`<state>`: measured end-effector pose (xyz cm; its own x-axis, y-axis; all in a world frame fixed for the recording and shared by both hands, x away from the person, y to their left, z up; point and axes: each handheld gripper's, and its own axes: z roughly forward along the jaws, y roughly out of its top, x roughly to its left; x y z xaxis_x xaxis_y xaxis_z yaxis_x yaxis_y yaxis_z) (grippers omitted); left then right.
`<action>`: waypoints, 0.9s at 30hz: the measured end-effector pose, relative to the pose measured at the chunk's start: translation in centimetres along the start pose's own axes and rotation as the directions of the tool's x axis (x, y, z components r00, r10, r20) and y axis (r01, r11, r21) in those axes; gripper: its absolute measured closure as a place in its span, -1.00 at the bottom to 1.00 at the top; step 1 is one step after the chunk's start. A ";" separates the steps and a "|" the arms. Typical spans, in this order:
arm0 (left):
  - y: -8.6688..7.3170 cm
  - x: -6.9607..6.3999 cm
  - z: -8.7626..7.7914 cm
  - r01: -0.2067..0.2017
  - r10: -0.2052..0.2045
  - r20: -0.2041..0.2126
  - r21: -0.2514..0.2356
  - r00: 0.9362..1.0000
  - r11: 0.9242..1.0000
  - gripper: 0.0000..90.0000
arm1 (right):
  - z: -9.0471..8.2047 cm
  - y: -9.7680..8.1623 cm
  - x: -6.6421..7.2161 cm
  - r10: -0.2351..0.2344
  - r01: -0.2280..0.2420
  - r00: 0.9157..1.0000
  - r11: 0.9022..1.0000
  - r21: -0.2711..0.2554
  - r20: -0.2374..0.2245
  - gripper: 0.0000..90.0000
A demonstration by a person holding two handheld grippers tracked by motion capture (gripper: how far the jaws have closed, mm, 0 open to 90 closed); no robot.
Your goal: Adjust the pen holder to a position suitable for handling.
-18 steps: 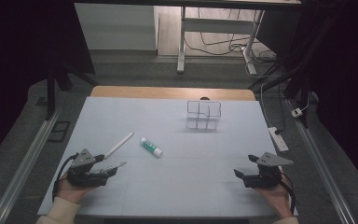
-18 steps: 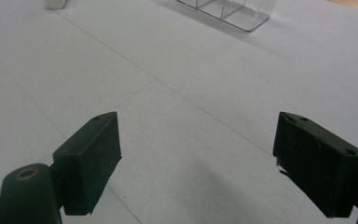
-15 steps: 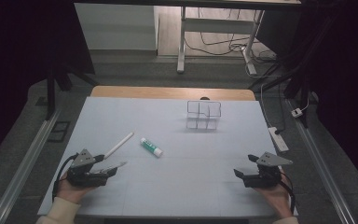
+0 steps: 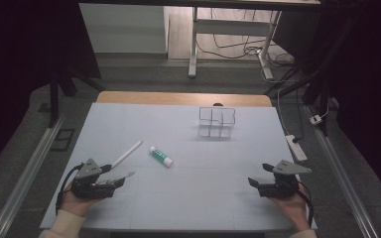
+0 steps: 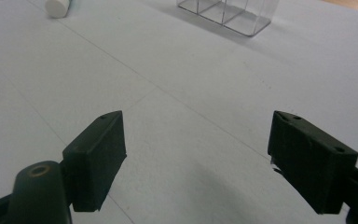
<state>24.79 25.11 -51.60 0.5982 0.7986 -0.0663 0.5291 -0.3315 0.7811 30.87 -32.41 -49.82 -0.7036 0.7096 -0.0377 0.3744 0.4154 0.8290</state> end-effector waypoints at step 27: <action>0.1 -0.2 0.2 -0.003 0.003 -0.003 0.002 1.000 1.000 -0.41 | 2.1 2.8 -0.8 0.059 -0.057 0.997 0.998 -0.037 0.052 -0.52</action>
<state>24.84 24.80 -51.59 0.5984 0.7988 -0.0619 0.5285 -0.3354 0.7799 33.76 -30.66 -48.59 -0.6482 0.7613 -0.0175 0.3917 0.3530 0.8497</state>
